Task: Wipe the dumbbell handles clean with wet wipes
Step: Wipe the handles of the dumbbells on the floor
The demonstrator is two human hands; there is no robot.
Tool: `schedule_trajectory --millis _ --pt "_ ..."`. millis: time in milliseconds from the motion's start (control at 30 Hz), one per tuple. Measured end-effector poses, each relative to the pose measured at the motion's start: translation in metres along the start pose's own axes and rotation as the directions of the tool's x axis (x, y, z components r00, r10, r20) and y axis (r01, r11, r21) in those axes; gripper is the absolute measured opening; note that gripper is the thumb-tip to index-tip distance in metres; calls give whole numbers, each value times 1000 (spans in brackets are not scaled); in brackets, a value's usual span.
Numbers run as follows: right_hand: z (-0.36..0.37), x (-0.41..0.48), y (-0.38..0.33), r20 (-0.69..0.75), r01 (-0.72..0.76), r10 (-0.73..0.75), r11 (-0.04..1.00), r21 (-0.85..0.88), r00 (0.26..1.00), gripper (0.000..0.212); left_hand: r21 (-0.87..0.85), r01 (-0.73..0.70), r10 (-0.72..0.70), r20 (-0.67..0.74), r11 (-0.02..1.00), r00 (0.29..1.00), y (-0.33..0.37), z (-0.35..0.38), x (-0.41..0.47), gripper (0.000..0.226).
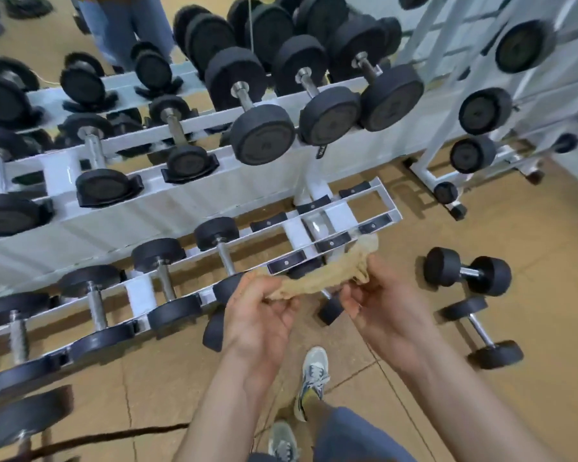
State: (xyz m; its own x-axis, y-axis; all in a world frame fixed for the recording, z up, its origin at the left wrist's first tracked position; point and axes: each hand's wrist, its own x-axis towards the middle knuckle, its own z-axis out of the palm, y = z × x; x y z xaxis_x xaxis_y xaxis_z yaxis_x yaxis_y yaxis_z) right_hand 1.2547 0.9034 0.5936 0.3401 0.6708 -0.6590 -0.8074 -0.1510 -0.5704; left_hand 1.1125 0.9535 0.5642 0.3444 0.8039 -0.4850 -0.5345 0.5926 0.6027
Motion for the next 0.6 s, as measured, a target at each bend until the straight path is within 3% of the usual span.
schedule_trajectory --millis 100,167,233,367,500,567,600 --pt "-21 -21 -11 -50 111 -118 986 -126 992 16 224 103 -128 99 969 987 -17 13 -16 19" --pt "-35 -34 -22 -48 179 -194 960 -217 980 16 509 42 -177 220 860 959 -28 25 -22 37" --pt "-50 -45 -35 -32 223 -239 940 -259 971 22 664 -53 -238 340 746 910 -44 44 -28 52" --pt "-92 -69 -66 -71 265 -291 929 -258 954 23 703 -171 -206 417 690 885 -83 94 -42 33" --pt "-163 -82 -108 -61 203 -210 974 -99 976 27 667 -111 -249 421 737 873 -135 143 -53 29" --pt "-203 -91 -130 1 192 -194 969 -153 981 33 667 -132 -248 442 733 862 -167 169 -58 28" --pt "-222 -96 -141 13 206 -209 956 -210 978 24 669 -139 -253 454 730 854 -186 182 -61 24"
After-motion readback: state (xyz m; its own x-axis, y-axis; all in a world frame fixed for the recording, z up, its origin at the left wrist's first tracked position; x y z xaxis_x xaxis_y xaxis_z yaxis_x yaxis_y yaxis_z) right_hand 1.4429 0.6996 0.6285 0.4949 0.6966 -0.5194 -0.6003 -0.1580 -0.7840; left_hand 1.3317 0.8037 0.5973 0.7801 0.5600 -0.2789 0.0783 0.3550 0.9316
